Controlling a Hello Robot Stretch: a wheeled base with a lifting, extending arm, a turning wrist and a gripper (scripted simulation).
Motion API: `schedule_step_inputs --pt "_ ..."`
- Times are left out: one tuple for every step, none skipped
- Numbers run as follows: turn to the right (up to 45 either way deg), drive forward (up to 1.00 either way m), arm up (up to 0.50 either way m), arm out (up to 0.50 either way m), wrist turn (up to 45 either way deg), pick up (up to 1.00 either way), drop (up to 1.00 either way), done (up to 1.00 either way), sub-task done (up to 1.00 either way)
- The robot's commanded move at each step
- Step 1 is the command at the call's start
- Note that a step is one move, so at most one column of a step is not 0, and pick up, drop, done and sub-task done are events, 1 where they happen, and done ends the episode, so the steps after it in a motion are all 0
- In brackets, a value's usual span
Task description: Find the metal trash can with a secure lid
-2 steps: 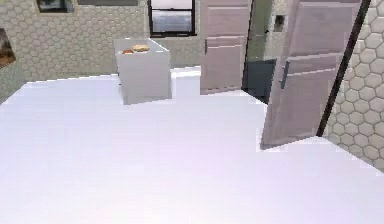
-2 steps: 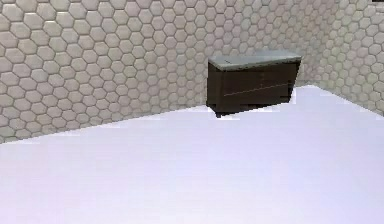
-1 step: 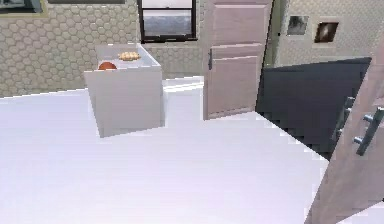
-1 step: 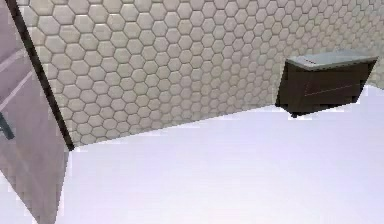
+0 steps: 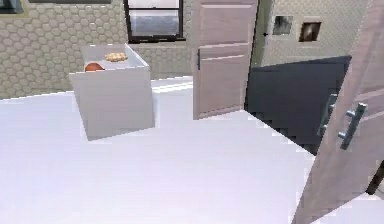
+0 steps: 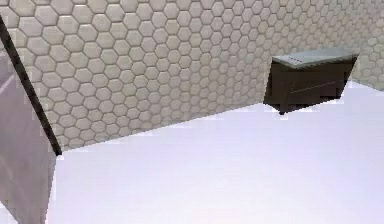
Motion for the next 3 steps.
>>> schedule_step_inputs --pt "0.0 1.0 0.0 0.0 0.0 0.0 0.0 0.0 0.0" --pt "24.0 0.0 0.0 0.0 0.0 0.0 0.0 0.0 0.0" --pt "0.0 0.45 0.0 0.0 0.0 0.0 0.0 0.0 0.0"
